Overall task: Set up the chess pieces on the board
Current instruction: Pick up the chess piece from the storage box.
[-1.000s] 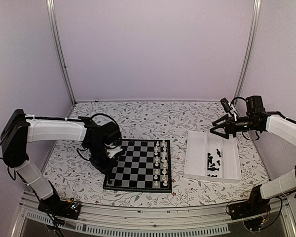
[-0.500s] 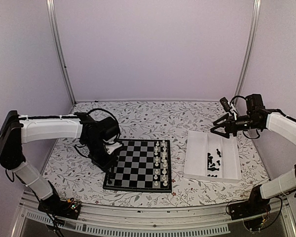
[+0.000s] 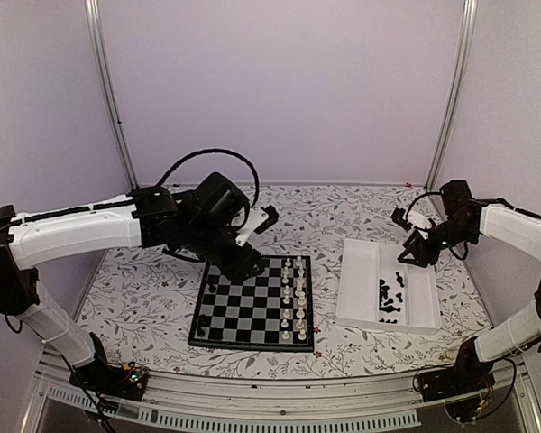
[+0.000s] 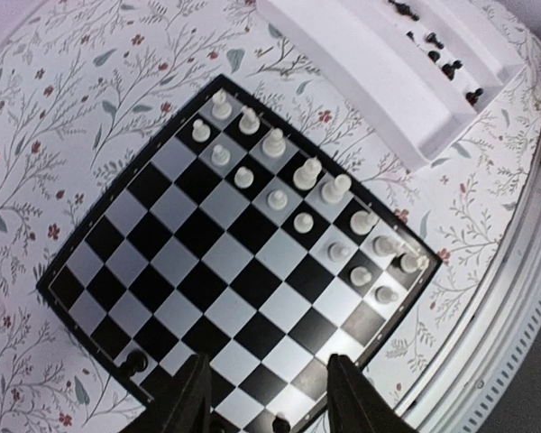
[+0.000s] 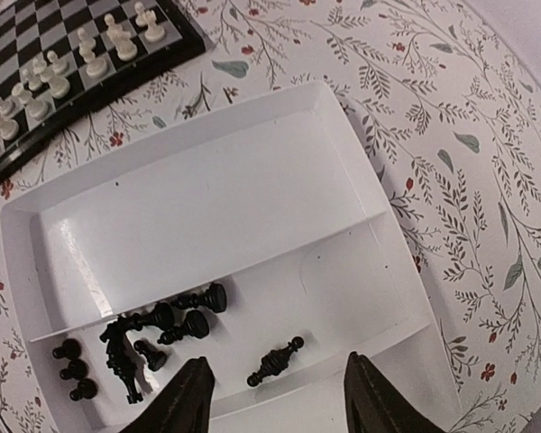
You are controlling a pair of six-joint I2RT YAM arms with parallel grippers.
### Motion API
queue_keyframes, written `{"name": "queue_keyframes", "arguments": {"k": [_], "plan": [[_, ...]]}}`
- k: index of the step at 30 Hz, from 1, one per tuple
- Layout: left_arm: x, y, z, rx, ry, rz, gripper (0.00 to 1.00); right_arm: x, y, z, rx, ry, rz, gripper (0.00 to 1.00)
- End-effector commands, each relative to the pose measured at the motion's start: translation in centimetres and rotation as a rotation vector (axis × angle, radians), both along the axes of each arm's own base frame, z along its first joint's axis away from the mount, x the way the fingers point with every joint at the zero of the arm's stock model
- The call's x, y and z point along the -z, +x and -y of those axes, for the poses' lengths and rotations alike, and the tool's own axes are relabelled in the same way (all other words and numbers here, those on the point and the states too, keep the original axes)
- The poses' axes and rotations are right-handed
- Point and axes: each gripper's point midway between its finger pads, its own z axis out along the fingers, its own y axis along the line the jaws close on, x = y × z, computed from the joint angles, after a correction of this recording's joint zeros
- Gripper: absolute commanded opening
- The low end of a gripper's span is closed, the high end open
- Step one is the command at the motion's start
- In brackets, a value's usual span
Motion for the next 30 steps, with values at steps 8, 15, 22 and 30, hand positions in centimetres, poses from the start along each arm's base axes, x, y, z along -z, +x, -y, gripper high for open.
{"name": "queue_keyframes", "arguments": {"k": [8,15,22,30], "plan": [[-2.1,1.9,6.5,0.049,-0.220,0.143,0.47,5.8,-0.3,1.9,0.131,-0.301,-0.133,0.46],[-0.9,1.4,6.1,0.049,-0.216,0.129,0.47,7.7,0.2,1.8,0.184,-0.336,-0.211,0.43],[-0.3,1.4,6.1,0.046,-0.212,0.125,0.47,9.5,-0.3,1.0,0.166,-0.393,-0.266,0.39],[0.2,1.3,6.1,0.050,-0.202,0.121,0.47,10.2,-1.1,-0.7,0.129,-0.392,-0.301,0.35]]}}
